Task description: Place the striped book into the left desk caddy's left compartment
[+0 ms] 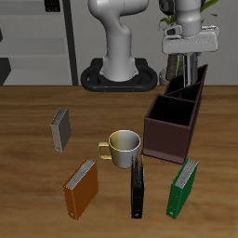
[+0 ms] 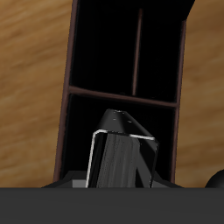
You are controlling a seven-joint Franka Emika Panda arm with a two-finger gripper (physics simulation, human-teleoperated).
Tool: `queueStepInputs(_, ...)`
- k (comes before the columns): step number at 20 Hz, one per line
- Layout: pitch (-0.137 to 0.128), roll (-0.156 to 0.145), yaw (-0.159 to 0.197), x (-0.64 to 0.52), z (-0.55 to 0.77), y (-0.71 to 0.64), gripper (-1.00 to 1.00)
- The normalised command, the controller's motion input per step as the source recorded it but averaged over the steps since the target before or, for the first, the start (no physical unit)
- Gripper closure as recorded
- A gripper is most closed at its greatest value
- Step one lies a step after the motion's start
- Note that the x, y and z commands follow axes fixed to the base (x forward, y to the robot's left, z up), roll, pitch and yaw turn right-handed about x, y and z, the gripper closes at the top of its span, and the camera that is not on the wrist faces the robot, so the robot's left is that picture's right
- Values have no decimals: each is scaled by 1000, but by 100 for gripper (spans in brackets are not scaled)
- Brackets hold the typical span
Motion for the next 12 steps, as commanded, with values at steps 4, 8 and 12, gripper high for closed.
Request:
queueStepInputs(4, 70, -34, -22, 240, -396, -49, 100)
queueStepInputs(8, 111, 5, 0, 45, -487, 40, 100)
queueStepInputs(12, 70, 78, 83, -117, -292, 94, -100)
